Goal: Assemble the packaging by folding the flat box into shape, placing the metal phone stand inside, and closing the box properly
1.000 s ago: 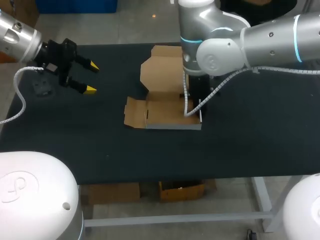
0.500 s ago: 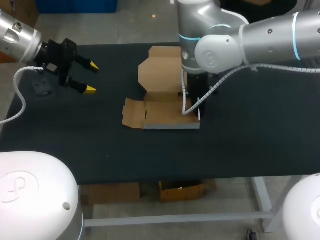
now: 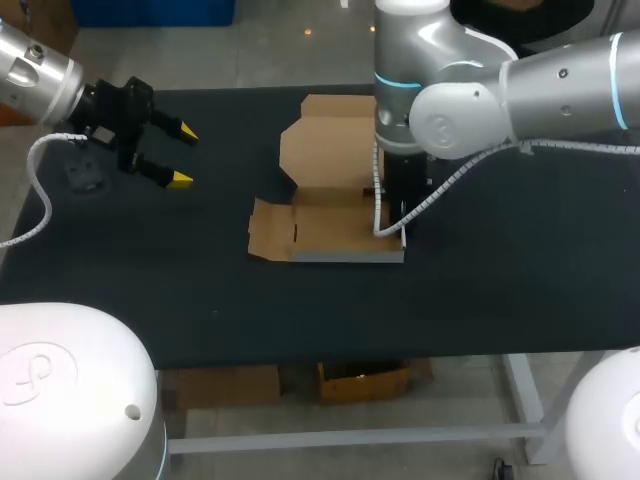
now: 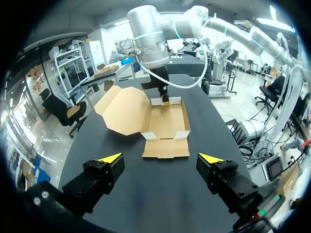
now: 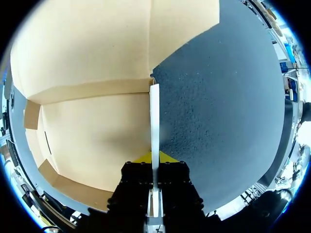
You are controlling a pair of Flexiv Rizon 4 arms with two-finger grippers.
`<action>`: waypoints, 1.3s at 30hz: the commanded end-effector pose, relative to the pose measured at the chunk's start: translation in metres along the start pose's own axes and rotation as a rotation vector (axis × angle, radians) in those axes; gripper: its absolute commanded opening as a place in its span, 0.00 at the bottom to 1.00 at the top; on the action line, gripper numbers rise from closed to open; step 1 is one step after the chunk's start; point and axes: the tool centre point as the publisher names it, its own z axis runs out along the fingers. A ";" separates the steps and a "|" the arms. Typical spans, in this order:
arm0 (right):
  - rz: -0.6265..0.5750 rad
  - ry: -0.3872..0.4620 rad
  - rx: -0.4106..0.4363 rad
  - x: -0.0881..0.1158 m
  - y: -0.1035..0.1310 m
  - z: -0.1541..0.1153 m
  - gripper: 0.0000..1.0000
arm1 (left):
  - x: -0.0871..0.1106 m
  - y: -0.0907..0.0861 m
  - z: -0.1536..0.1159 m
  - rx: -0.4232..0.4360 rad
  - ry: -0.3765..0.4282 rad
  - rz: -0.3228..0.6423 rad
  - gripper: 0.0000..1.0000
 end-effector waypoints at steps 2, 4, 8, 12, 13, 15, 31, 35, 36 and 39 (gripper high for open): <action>-0.002 0.011 0.003 -0.003 0.000 0.002 0.00 | -0.001 0.000 -0.001 -0.002 0.003 -0.001 1.00; -0.005 0.017 0.003 -0.002 0.000 0.003 0.00 | -0.001 0.000 -0.001 -0.002 0.003 -0.001 1.00; -0.003 0.017 0.002 -0.002 0.000 0.003 0.00 | -0.001 0.000 -0.001 -0.002 0.003 -0.001 1.00; 0.000 0.020 0.002 -0.003 0.000 0.002 0.00 | -0.001 0.000 -0.001 -0.002 0.003 -0.001 1.00; 0.005 0.020 0.003 -0.003 -0.001 0.002 0.00 | -0.001 0.000 -0.001 -0.002 0.003 -0.001 1.00; 0.005 0.020 0.003 -0.003 -0.001 0.002 0.00 | -0.001 0.000 -0.001 -0.002 0.003 -0.001 1.00; 0.005 0.020 0.003 -0.003 -0.001 0.002 0.00 | -0.001 0.000 -0.001 -0.002 0.003 -0.001 1.00; 0.005 0.020 0.003 -0.003 -0.001 0.002 0.00 | -0.001 0.000 -0.001 -0.002 0.003 -0.001 1.00; 0.005 0.020 0.003 -0.003 -0.001 0.002 0.00 | -0.001 0.000 -0.001 -0.002 0.003 -0.001 1.00; 0.005 0.020 0.003 -0.003 -0.001 0.002 0.00 | -0.001 0.000 -0.001 -0.002 0.003 -0.001 1.00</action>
